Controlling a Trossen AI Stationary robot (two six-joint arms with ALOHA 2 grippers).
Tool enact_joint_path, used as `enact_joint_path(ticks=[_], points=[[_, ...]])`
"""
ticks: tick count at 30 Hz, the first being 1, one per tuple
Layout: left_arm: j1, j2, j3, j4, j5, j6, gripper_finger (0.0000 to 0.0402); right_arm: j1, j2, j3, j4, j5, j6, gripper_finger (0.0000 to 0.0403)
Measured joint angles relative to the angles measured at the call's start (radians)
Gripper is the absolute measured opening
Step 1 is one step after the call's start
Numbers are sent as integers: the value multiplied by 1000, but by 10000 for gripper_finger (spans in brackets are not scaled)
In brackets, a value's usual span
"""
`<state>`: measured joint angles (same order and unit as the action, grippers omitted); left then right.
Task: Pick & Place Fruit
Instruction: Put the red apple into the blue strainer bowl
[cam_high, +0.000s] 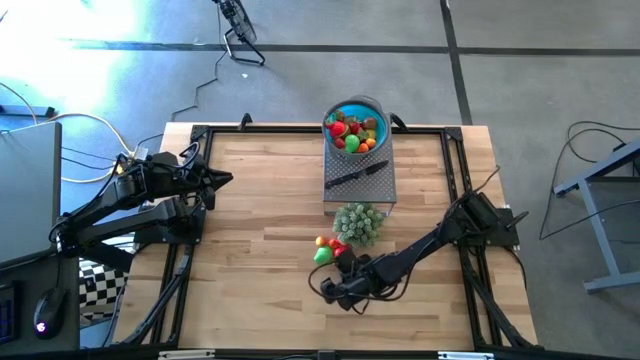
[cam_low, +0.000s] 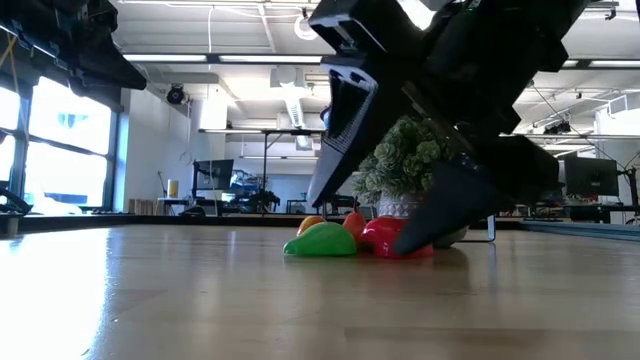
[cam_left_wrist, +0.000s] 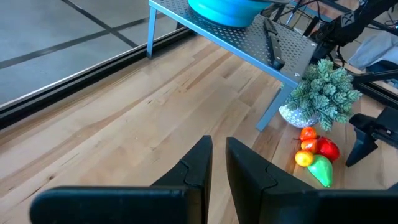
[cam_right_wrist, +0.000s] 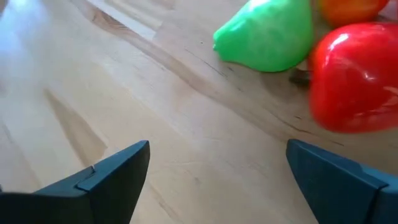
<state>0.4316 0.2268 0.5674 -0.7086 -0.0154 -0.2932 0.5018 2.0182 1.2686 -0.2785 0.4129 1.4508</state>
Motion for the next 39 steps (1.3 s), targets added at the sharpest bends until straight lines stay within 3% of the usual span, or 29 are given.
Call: enact_joint_path(ticks=[9, 16, 25, 39], points=[[0, 0, 0, 0, 0, 0, 44, 2, -29, 0, 49, 84, 97, 370], [0, 0, 0, -1, 0, 0, 44, 2, -85, 0, 33, 234, 62, 370], [0, 0, 0, -5, 0, 0, 44, -13, -86, 0, -107, 216, 97, 370], [0, 0, 0, -5, 0, 0, 44, -13, -64, 0, -133, 188, 66, 370]])
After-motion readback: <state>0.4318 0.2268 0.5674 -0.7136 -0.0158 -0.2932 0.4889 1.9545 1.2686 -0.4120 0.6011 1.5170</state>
